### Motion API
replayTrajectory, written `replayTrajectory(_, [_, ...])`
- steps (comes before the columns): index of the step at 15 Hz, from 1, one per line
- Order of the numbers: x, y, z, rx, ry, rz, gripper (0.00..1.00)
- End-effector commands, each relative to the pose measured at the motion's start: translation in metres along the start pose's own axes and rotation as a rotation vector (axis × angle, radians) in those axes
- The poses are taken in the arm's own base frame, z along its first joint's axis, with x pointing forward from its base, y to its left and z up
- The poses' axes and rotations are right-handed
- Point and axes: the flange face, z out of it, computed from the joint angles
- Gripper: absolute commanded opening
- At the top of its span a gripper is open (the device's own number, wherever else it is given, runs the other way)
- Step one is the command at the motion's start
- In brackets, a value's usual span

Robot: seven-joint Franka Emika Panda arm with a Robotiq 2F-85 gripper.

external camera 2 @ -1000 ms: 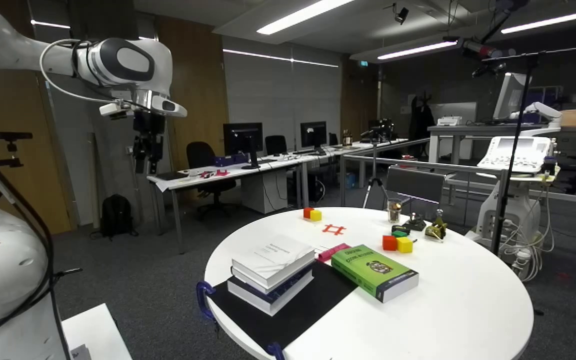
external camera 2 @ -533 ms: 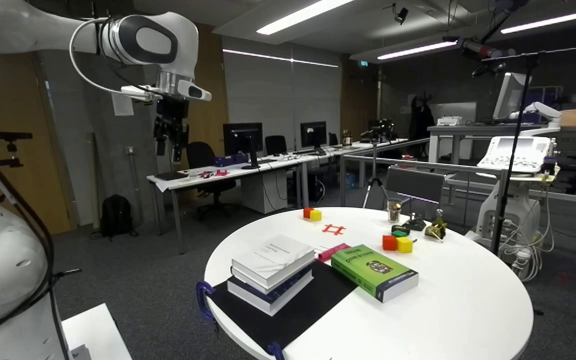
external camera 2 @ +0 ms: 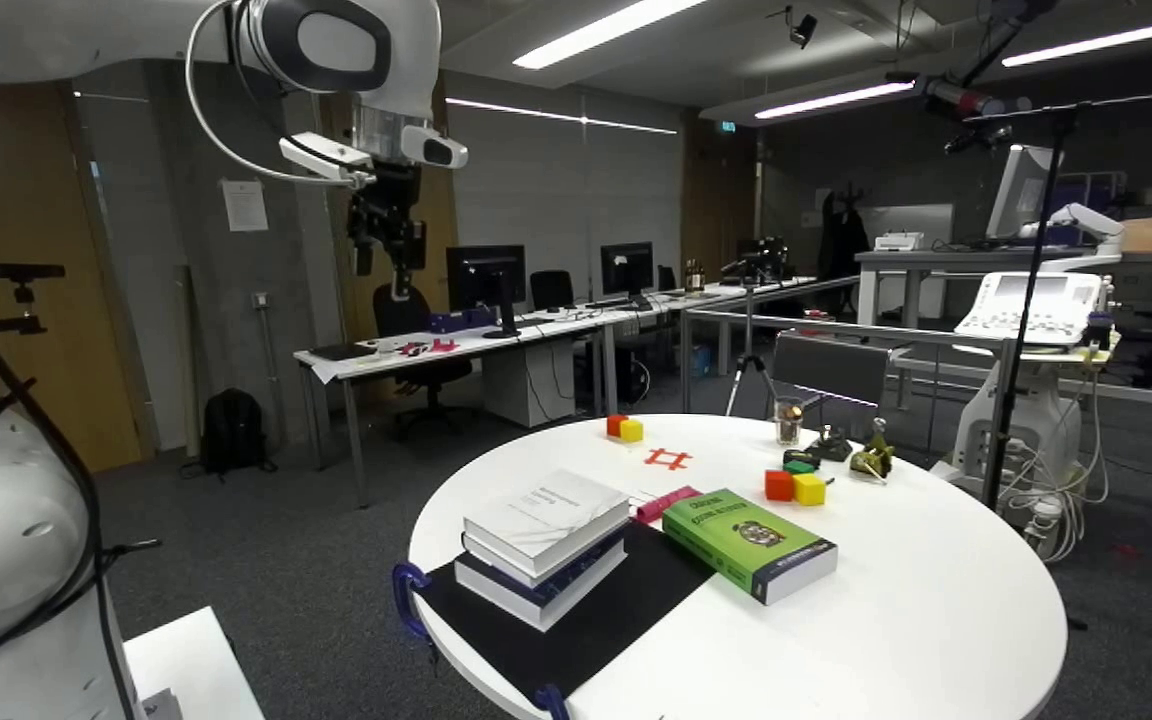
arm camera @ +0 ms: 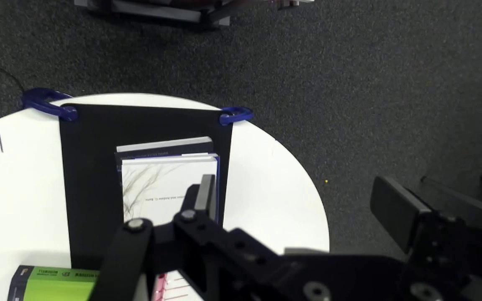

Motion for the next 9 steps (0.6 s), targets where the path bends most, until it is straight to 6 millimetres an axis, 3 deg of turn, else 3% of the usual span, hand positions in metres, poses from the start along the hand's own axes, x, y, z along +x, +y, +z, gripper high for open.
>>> replayTrajectory(1, [0.021, 0.023, -0.016, 0.088, 0.08, -0.001, 1.0])
replayTrajectory(9, [0.044, 0.078, -0.029, 0.257, 0.184, 0.02, 1.0])
